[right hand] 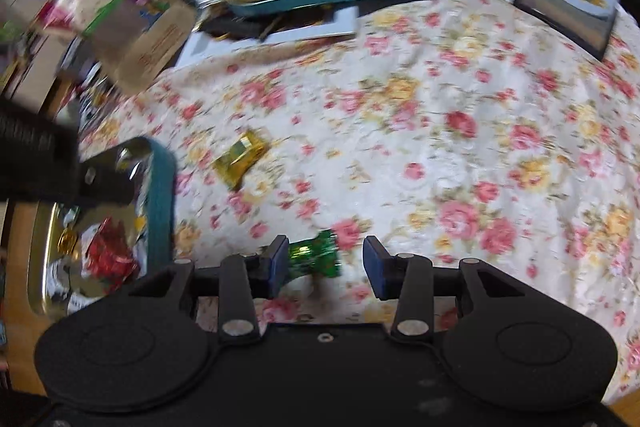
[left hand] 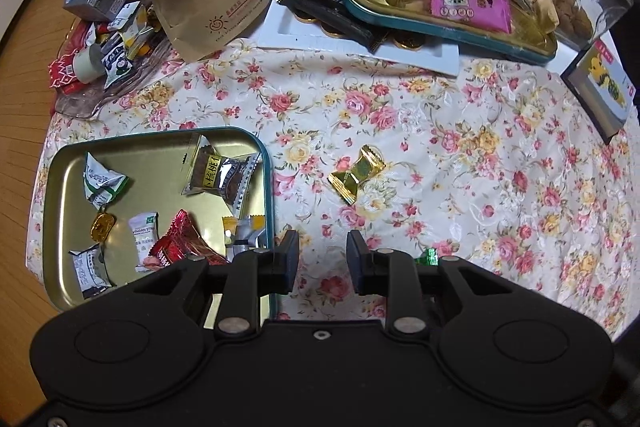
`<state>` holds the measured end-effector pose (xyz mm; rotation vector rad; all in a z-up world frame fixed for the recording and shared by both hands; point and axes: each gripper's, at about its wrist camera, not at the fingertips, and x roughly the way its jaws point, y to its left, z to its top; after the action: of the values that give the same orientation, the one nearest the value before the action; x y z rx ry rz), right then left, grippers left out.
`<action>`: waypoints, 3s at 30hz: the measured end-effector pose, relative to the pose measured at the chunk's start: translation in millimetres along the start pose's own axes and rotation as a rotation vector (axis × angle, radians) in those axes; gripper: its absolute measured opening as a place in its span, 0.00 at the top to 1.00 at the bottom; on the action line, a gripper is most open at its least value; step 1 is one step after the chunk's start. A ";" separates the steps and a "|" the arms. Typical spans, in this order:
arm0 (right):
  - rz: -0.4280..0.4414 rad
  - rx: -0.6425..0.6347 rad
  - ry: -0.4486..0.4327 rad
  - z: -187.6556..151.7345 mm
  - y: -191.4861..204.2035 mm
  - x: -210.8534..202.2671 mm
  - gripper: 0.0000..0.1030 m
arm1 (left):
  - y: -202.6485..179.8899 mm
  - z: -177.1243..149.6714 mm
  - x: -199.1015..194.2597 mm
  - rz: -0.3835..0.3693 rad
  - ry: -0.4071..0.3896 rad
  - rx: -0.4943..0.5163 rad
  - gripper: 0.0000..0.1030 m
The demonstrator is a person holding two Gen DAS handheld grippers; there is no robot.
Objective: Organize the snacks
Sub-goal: 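Move the right tool to the green-wrapped candy and close on it, then lower the left tool onto the gold square candy and close on it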
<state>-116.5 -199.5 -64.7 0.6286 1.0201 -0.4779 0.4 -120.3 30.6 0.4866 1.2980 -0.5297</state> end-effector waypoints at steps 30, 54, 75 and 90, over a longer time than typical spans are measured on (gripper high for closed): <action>-0.008 -0.055 -0.173 56.6 37.1 26.6 0.56 | 50.8 10.2 -45.7 -0.137 -0.078 -0.134 0.65; 0.058 0.243 -0.064 47.0 -59.2 -4.2 0.67 | -7.6 -3.5 4.6 -0.156 -0.035 0.052 0.65; -0.084 0.354 -0.048 42.3 -122.9 -38.5 0.67 | -76.5 -2.0 108.7 -0.139 0.077 0.069 0.65; -0.070 0.301 -0.018 43.1 -115.2 -25.0 0.67 | -78.9 1.8 117.3 -0.104 0.106 0.024 0.71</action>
<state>-173.7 -310.9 -55.7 0.8567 0.9633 -0.7053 -25.3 -194.4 -87.1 0.4742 1.4257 -0.6133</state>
